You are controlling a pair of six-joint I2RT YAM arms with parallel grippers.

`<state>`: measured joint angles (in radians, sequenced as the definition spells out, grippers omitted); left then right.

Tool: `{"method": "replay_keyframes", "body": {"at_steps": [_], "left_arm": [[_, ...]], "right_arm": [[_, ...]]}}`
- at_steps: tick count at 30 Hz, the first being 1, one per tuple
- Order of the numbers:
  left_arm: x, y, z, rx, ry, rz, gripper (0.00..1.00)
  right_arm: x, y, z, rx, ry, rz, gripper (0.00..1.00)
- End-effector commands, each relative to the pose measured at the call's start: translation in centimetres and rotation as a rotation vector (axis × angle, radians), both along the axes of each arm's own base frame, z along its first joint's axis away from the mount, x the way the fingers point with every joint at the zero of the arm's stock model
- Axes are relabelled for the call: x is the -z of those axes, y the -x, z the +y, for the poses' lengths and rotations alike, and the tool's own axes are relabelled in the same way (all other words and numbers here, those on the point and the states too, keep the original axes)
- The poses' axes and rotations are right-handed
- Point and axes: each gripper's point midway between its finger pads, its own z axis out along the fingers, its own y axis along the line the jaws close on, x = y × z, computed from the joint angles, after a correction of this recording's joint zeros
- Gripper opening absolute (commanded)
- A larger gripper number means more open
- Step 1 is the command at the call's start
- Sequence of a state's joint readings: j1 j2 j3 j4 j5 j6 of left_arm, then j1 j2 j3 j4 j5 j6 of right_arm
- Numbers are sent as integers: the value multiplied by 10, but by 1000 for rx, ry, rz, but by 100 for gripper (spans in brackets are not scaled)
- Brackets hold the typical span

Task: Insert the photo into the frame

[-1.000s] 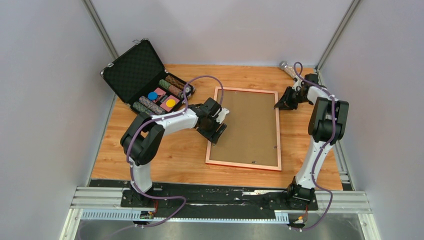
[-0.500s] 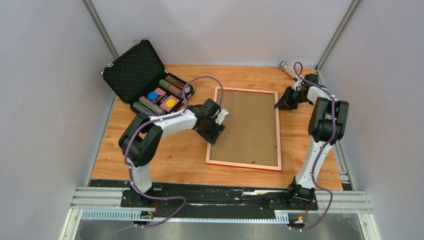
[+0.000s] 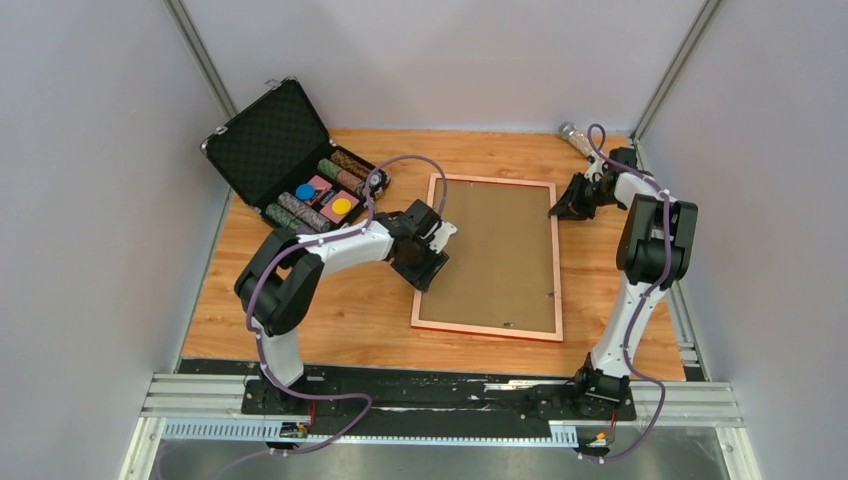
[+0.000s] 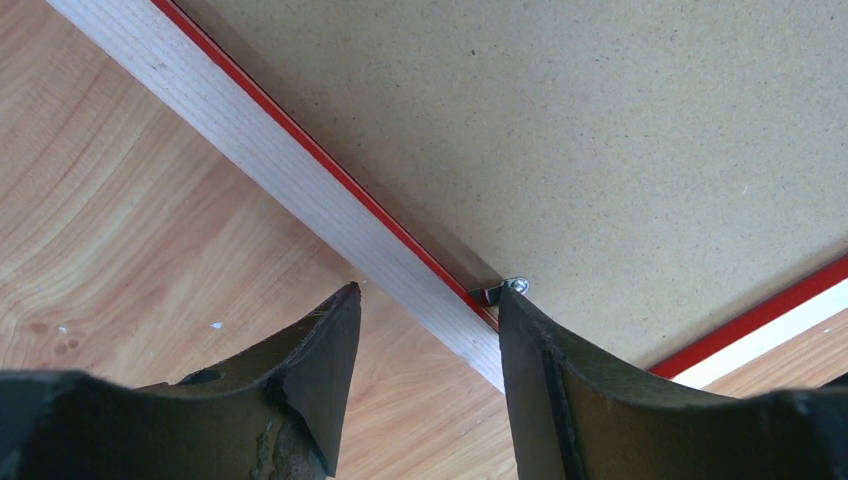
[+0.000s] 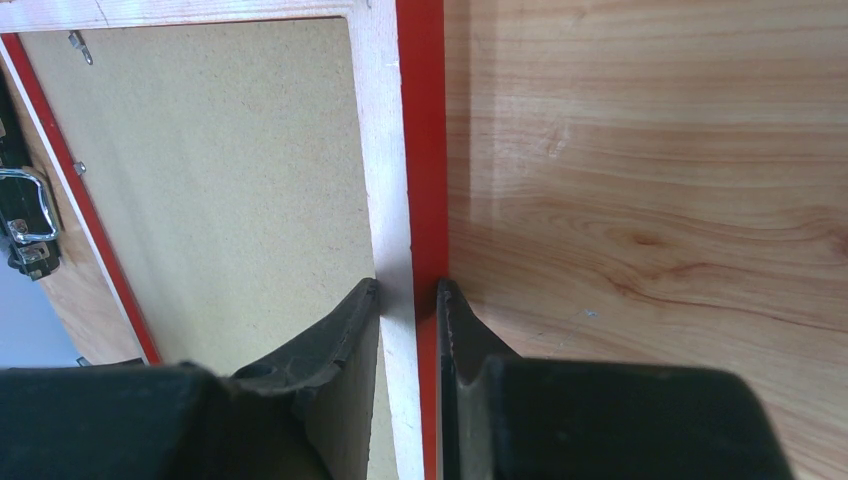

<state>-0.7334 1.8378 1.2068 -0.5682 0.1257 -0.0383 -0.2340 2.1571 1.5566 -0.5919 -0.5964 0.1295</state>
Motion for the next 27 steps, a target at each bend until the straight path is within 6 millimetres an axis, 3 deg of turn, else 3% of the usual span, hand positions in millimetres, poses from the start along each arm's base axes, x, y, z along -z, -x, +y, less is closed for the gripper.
{"method": "replay_keyframes", "body": {"at_steps": [1, 10, 14, 27], "left_arm": [[-15, 0, 5, 17, 0, -39, 62], [-43, -12, -1, 2, 50, -124, 84], [-52, -24, -4, -9, 53, -174, 88], [-21, -28, -7, -2, 12, -133, 87]], "right_arm": [[6, -9, -10, 33, -2, -21, 0], [8, -7, -10, 30, -8, -15, 0], [7, -7, -9, 29, -11, -17, 0], [8, -6, -7, 24, -23, -13, 0]]}}
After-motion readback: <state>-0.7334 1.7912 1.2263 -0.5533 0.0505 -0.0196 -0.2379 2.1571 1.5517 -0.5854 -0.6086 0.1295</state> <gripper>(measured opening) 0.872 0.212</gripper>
